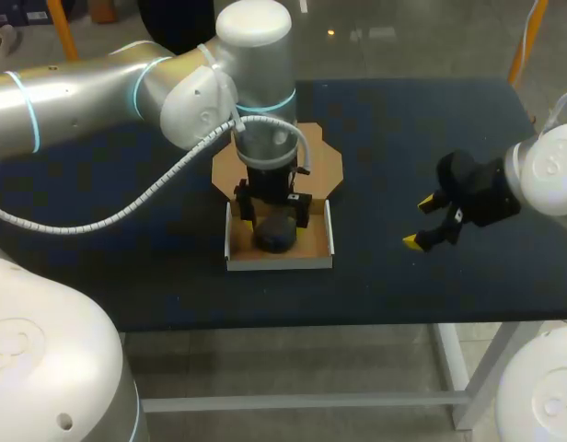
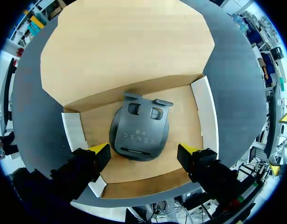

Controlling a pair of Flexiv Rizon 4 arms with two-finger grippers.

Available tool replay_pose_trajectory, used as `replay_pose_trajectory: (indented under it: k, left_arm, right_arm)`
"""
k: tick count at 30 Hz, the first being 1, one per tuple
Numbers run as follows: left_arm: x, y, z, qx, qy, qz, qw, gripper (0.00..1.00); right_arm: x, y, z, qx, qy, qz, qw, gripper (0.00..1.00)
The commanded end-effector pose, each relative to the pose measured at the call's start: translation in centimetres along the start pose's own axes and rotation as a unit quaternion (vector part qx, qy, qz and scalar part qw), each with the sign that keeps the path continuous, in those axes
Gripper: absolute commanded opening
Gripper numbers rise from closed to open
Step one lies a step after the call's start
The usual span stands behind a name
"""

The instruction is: Assemble the packaging by folding the flat box into shape, placing the metal phone stand inside, and closing the box properly

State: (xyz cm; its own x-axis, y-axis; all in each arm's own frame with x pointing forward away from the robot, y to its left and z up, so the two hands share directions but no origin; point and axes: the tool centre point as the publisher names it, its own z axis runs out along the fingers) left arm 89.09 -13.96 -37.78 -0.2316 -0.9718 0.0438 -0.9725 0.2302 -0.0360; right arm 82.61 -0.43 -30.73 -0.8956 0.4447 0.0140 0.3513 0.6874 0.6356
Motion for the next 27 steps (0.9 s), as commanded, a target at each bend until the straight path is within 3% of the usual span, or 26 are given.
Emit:
replay_pose_trajectory:
  k: [1, 6, 16, 27]
  left_arm:
    - [0.1, 0.0, 0.0, 0.0, -0.003, 0.0, 1.0, 1.0]
    - [0.3, 1.2, -0.2, 0.005, 0.003, -0.009, 1.0, 1.0]
    - [1.4, 2.8, 0.3, 0.015, -0.005, -0.085, 0.996, 1.0]
    - [2.2, 3.7, 1.0, 0.019, -0.012, -0.097, 0.995, 1.0]
  right_arm:
    - [-0.1, -0.2, -0.2, -0.003, 0.003, -0.001, 1.0, 1.0]
    - [-0.1, -0.2, -0.2, -0.003, 0.003, -0.001, 1.0, 1.0]
    - [-0.1, -0.2, -0.2, -0.003, 0.003, -0.001, 1.0, 1.0]
    - [-0.1, -0.2, -0.2, -0.003, 0.003, -0.001, 1.0, 1.0]
